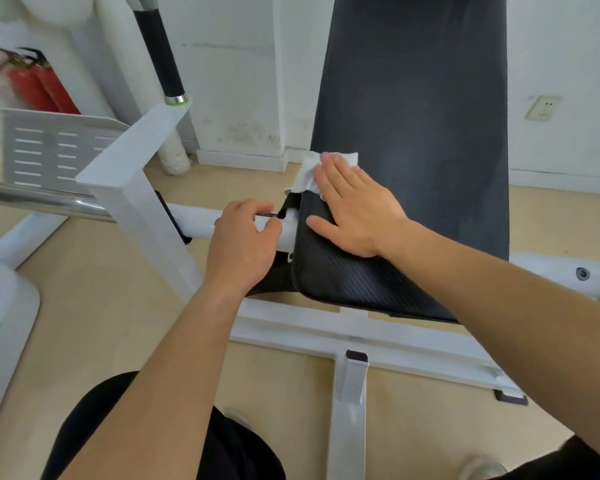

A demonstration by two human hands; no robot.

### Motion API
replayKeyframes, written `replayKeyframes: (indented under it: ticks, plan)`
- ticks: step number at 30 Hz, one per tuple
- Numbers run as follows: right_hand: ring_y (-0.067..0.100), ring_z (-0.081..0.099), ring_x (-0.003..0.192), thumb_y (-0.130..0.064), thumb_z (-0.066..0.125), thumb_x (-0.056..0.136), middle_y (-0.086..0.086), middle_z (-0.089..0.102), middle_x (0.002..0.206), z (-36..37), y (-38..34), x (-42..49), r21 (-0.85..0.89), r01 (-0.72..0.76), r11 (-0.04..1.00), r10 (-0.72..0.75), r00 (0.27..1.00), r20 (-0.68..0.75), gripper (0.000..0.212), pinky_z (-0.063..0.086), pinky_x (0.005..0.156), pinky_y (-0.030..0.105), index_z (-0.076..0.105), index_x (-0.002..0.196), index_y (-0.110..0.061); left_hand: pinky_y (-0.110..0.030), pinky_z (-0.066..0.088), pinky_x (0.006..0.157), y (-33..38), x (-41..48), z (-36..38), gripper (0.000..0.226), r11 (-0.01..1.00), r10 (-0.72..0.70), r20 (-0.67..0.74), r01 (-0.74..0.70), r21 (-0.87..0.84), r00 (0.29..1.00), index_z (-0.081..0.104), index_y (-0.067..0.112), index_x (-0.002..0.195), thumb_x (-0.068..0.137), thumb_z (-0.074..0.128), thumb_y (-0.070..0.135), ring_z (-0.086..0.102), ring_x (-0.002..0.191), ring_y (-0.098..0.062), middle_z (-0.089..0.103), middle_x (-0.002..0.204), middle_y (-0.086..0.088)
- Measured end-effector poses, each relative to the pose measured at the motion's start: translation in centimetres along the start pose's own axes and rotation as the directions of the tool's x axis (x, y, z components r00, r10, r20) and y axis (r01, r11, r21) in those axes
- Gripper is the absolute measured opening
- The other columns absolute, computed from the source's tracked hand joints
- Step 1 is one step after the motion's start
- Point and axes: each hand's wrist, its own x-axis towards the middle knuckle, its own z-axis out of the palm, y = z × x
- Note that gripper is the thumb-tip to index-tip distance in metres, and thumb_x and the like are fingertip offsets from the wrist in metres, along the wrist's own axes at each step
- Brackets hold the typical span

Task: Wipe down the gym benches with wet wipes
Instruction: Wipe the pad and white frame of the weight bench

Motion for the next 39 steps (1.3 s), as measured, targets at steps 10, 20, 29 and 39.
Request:
replayKeyframes:
  ticks: [10, 20, 29, 39]
  plan:
    - [0.028, -0.001, 0.156, -0.061, 0.032, 0.1, 0.015, 0.001, 0.168, 6.8, -0.2, -17.6, -0.066, 0.176, 0.982, -0.177, 0.984, -0.011, 0.085, 0.014, 0.122, 0.044, 0.01, 0.159, -0.004, -0.026, 0.036, 0.091, 2.7, -0.2, 2.2, 0.029, 0.995, 0.085, 0.073, -0.089, 0.051, 0.994, 0.062, 0.024, 0.126, 0.098, 0.054, 0.028, 0.053, 0.115, -0.01, 0.053, 0.135, 0.007]
    - [0.022, -0.007, 0.155, -0.063, 0.011, 0.097, 0.011, -0.007, 0.168, 3.4, 14.7, -12.9, 0.083, -0.329, 0.941, 0.331, 0.943, -0.016, 0.085, 0.006, 0.126, 0.04, -0.003, 0.159, -0.007, -0.023, 0.037, 0.087, 11.7, 0.0, 10.8, 0.032, 0.943, 0.311, 0.076, -0.318, 0.102, 0.947, 0.058, 0.023, 0.13, 0.099, 0.055, 0.031, 0.047, 0.128, -0.012, 0.04, 0.148, 0.007]
    - [0.027, -0.004, 0.155, -0.058, 0.022, 0.1, 0.015, -0.002, 0.168, 5.6, 12.8, -16.0, 0.193, -0.277, 0.941, 0.298, 0.951, -0.088, 0.083, 0.015, 0.125, 0.048, 0.005, 0.159, -0.002, -0.024, 0.037, 0.089, 12.5, -0.4, 12.7, 0.03, 0.916, 0.348, 0.106, -0.362, 0.172, 0.931, 0.061, 0.022, 0.127, 0.098, 0.057, 0.031, 0.046, 0.131, -0.015, 0.042, 0.148, 0.005]
    - [0.026, -0.007, 0.155, -0.059, 0.021, 0.101, 0.013, -0.006, 0.168, 7.8, 9.5, -22.4, 0.144, -0.197, 0.97, 0.2, 0.98, -0.008, 0.082, 0.015, 0.125, 0.047, 0.004, 0.16, -0.005, -0.038, 0.046, 0.09, 12.4, -2.8, 12.9, 0.03, 0.886, 0.404, 0.17, -0.431, 0.171, 0.899, 0.063, 0.019, 0.125, 0.096, 0.059, 0.027, 0.046, 0.128, -0.019, 0.044, 0.146, 0.004]
